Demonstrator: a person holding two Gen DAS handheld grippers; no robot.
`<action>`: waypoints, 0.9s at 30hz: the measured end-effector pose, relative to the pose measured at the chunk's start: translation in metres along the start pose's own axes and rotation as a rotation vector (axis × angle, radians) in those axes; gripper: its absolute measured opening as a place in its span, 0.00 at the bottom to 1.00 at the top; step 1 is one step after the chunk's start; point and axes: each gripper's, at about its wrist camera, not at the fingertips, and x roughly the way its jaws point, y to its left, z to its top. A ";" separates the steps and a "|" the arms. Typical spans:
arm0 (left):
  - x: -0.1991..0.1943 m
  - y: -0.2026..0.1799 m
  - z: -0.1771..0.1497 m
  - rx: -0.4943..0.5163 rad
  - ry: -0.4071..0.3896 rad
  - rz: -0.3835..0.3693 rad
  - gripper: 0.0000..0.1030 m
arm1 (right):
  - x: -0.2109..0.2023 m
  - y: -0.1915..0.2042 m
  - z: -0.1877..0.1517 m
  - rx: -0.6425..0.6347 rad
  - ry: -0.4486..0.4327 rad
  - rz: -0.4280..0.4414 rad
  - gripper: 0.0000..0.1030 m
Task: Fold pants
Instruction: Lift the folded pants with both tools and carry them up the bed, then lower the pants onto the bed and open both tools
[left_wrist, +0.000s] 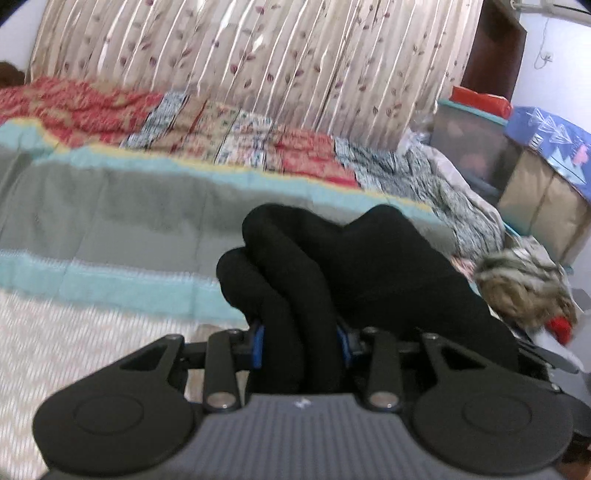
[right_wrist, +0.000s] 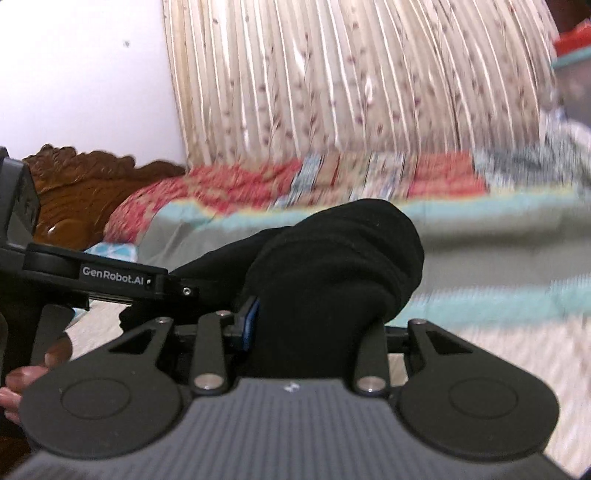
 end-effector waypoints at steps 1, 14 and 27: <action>0.019 -0.001 0.006 -0.002 -0.001 0.009 0.32 | 0.014 -0.013 0.005 0.005 -0.005 -0.004 0.38; 0.199 0.025 -0.037 -0.002 0.267 0.308 0.73 | 0.140 -0.133 -0.079 0.341 0.259 -0.208 0.71; 0.088 0.005 -0.067 0.006 0.305 0.377 0.74 | 0.050 -0.085 -0.085 0.286 0.253 -0.291 0.82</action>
